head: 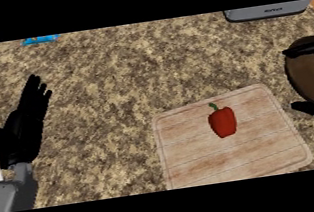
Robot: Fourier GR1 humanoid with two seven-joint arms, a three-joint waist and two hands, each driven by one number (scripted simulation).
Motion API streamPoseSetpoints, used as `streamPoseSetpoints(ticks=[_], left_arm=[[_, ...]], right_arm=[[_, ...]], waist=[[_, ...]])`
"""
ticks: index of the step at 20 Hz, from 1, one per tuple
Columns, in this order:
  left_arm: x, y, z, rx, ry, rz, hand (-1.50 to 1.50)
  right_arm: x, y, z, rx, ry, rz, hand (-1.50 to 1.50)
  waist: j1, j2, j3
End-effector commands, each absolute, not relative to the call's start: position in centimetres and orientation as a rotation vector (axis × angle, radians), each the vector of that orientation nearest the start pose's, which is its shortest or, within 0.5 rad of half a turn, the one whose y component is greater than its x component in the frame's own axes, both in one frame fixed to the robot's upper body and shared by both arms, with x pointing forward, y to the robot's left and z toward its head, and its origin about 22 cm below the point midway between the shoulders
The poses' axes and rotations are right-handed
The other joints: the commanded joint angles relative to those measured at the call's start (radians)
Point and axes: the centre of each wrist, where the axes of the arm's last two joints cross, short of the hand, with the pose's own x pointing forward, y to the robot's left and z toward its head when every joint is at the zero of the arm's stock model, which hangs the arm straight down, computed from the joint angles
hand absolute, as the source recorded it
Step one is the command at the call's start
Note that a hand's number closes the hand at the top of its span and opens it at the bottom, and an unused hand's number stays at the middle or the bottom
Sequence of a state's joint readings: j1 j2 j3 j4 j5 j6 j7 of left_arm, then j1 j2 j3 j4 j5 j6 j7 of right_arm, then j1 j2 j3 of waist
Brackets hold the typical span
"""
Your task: Pick the bell pepper from the cutting board and place it in the pan
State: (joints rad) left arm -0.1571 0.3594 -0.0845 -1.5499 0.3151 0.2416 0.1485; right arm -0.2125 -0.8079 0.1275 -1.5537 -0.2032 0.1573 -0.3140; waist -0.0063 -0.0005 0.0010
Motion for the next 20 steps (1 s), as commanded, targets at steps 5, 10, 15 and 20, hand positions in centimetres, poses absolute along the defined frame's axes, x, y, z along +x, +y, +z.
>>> streamPoseSetpoints(ticks=[5,10,15,20], left_arm=[[28.0,29.1,6.9,0.114,-1.513,0.036,0.0],[29.0,26.3,6.3,0.091,-1.55,0.024,0.0],[28.3,27.0,5.8,0.096,-1.527,0.044,0.0],[27.5,26.5,5.4,0.075,-1.509,0.019,0.0]], right_arm=[[28.9,-33.4,18.8,-0.245,-1.875,1.119,-1.5],[30.1,-30.2,20.1,-0.396,-1.699,1.359,-1.5],[31.1,-27.7,19.6,-0.438,-1.563,1.515,-1.5],[31.1,-24.9,19.2,-0.425,-1.242,1.744,-1.5]], waist=[[0.01,-0.002,-0.002],[0.026,0.005,-0.003],[0.021,0.003,-0.002],[0.028,0.001,-0.003]])
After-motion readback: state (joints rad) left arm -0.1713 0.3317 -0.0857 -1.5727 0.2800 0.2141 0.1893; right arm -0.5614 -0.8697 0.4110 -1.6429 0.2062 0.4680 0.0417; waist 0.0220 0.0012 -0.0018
